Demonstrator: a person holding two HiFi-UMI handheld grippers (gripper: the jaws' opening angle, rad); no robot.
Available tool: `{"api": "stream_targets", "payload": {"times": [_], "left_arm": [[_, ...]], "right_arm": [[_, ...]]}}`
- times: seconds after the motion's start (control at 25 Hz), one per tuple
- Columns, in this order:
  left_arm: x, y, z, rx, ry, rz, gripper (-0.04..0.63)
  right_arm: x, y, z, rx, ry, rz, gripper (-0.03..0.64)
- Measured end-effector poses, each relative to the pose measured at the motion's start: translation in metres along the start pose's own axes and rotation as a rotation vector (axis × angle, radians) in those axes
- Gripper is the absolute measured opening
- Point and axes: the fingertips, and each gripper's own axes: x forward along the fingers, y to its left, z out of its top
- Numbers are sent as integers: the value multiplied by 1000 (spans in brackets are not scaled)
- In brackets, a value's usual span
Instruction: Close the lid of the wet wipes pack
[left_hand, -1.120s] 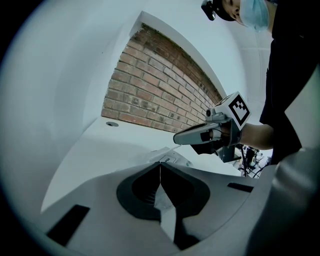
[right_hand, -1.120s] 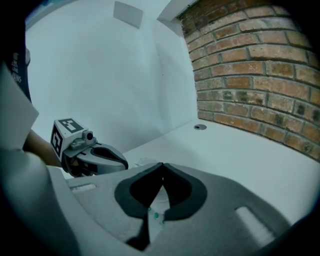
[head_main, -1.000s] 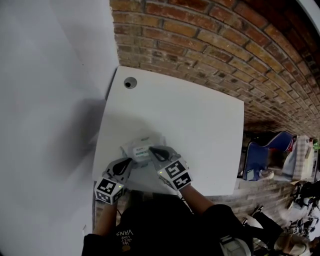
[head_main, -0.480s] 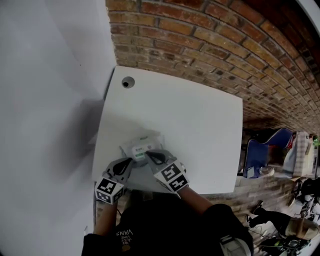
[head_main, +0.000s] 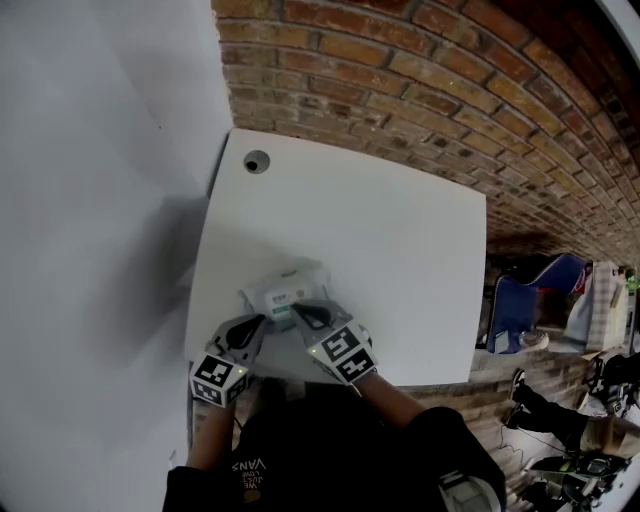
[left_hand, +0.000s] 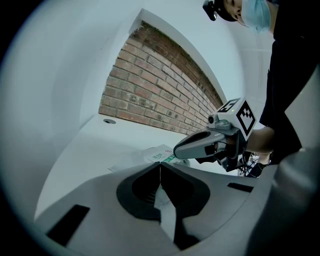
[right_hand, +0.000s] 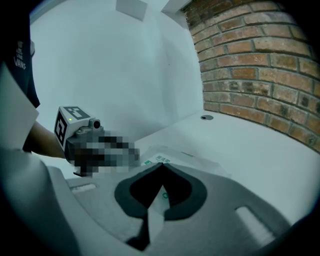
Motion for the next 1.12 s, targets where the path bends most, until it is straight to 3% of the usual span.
{"api": "stream_targets", "payload": {"times": [1.12], "left_arm": [[0,-4,-15,0,14,-23,0]], "right_arm": [[12,-1,-15,-25,67,9,-2]]}}
